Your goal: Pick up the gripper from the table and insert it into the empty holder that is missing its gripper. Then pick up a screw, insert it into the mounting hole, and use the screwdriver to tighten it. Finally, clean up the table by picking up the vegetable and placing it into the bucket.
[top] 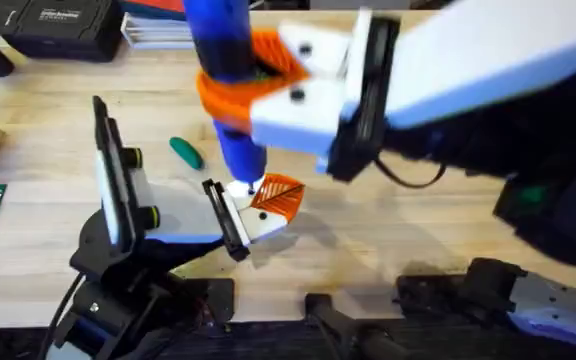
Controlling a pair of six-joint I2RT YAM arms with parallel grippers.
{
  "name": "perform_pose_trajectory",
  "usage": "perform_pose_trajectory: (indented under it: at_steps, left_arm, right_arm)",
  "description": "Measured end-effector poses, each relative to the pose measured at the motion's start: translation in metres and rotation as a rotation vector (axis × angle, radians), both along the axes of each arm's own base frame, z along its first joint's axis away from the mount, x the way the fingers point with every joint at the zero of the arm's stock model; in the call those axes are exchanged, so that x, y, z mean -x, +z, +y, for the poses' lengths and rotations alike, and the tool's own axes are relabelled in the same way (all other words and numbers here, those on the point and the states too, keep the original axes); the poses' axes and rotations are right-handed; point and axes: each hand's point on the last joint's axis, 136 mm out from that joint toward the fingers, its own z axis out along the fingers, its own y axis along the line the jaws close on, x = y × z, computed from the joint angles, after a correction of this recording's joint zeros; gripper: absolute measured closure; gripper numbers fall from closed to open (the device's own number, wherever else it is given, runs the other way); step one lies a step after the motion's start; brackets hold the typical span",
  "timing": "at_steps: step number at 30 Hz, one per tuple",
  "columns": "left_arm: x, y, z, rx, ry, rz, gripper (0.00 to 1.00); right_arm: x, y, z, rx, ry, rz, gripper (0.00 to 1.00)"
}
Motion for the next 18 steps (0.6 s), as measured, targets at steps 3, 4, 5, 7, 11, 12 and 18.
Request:
perform_pose_trajectory:
  at_steps: [3, 4, 5, 7, 11, 12, 18]
  left_arm:
    - [0.000, -0.004, 0.000, -0.007, 0.000, 0.014, 0.994]
    - [0.000, -0.004, 0.000, -0.007, 0.000, 0.014, 0.994]
    - [0.000, -0.004, 0.000, -0.007, 0.000, 0.014, 0.994]
    - [0.000, -0.004, 0.000, -0.007, 0.000, 0.014, 0.994]
    - [0.000, -0.004, 0.000, -0.007, 0.000, 0.014, 0.994]
    - [0.000, -0.004, 0.000, -0.007, 0.000, 0.014, 0.994]
    - [0.000, -0.004, 0.000, -0.007, 0.000, 0.014, 0.994]
  right_arm:
    - [-0.002, 0.029, -0.001, -0.025, -0.007, -0.058, 0.980]
    - [-0.001, 0.039, -0.003, -0.036, -0.007, -0.088, 0.980]
    - [0.000, 0.045, -0.003, -0.041, -0.005, -0.114, 0.980]
    - [0.001, 0.049, -0.004, -0.037, 0.000, -0.140, 0.980]
    - [-0.010, 0.029, -0.009, 0.051, -0.032, -0.130, 0.980]
    - [-0.017, 0.021, -0.014, 0.084, -0.054, -0.122, 0.980]
    - [-0.085, -0.035, -0.071, 0.336, -0.321, -0.064, 0.980]
